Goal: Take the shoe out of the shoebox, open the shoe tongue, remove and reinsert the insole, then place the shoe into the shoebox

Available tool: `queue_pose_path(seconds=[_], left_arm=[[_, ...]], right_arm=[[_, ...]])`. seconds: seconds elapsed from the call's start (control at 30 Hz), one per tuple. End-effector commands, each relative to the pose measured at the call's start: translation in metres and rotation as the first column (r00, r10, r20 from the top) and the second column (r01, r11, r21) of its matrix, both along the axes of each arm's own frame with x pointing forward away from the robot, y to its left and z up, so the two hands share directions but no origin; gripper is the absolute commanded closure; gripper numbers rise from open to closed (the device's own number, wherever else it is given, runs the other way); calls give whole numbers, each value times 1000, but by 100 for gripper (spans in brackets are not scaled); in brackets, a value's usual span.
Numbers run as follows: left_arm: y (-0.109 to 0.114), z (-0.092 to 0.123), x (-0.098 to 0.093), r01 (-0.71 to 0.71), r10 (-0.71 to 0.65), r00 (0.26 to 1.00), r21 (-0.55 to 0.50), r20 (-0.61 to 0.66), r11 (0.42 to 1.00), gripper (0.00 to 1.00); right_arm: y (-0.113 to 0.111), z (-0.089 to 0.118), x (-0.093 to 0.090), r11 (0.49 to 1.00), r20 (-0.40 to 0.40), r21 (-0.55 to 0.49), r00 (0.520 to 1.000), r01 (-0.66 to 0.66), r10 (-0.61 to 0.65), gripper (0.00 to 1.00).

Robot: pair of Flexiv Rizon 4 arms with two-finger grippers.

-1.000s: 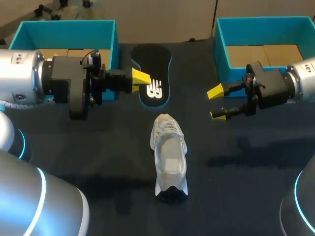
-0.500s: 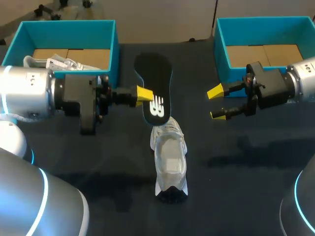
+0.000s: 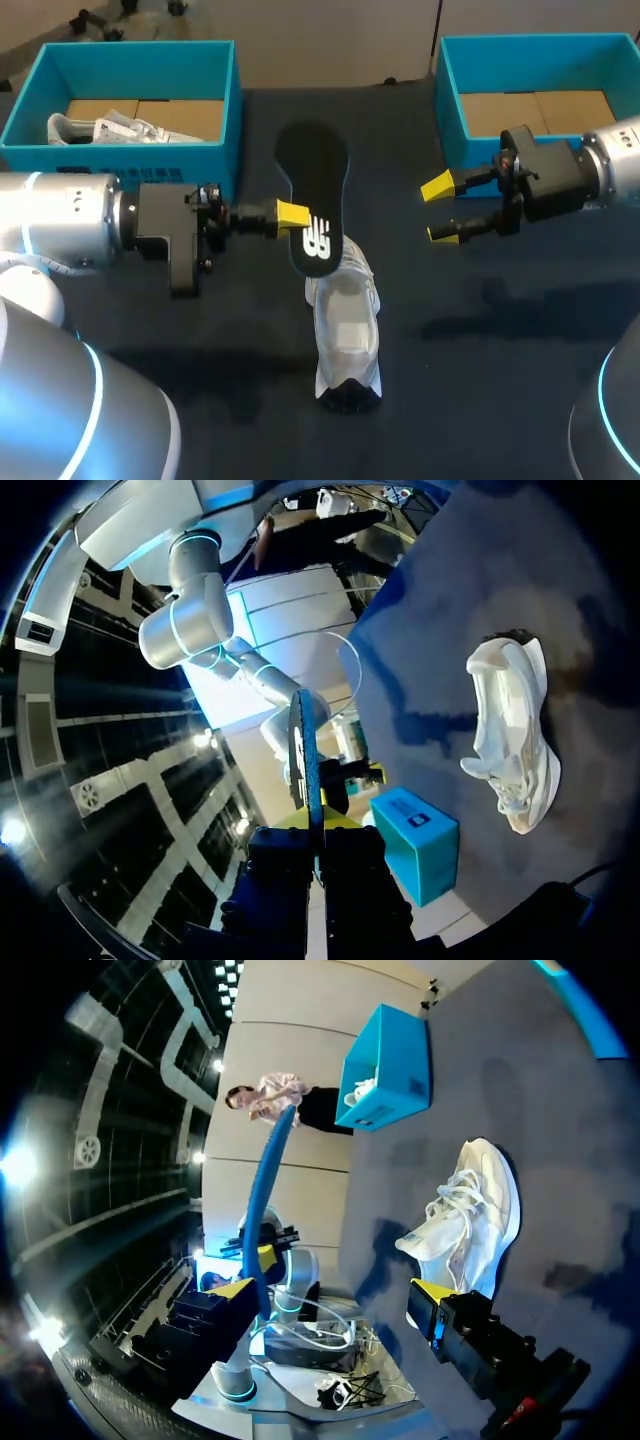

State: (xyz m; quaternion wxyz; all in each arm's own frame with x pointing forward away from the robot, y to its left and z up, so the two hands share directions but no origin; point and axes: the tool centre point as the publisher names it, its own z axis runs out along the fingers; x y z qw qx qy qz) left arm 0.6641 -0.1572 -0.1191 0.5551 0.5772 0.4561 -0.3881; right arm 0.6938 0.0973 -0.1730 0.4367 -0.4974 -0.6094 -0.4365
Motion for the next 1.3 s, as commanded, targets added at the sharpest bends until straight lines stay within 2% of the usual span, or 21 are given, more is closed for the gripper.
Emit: queue_pose_path(seconds=[0.03,0.53,0.7,0.83,1.07,1.3], left_arm=[[0,-2,1,1,-1,1000,-3,3,1000,100],[0,-2,1,1,-1,1000,-3,3,1000,100],[0,-25,6,-12,12,1000,1,-20,1000,100],[-1,-35,8,-16,16,1000,-8,-26,1000,100],[-6,-43,12,-17,17,1000,-17,4,1000,100],[-13,-48,13,-8,9,999,-24,41,1000,100]], right_arm=[[1,0,0,1000,0,-1,1000,1,-1,0],[1,0,0,1000,0,-1,1000,1,-1,0],[1,0,0,1000,0,-1,1000,1,-1,0],[1,0,0,1000,0,-1,1000,1,-1,0],[3,1,3,1000,4,0,1000,4,-4,0],[22,5,18,1000,-15,13,1000,11,-10,0]])
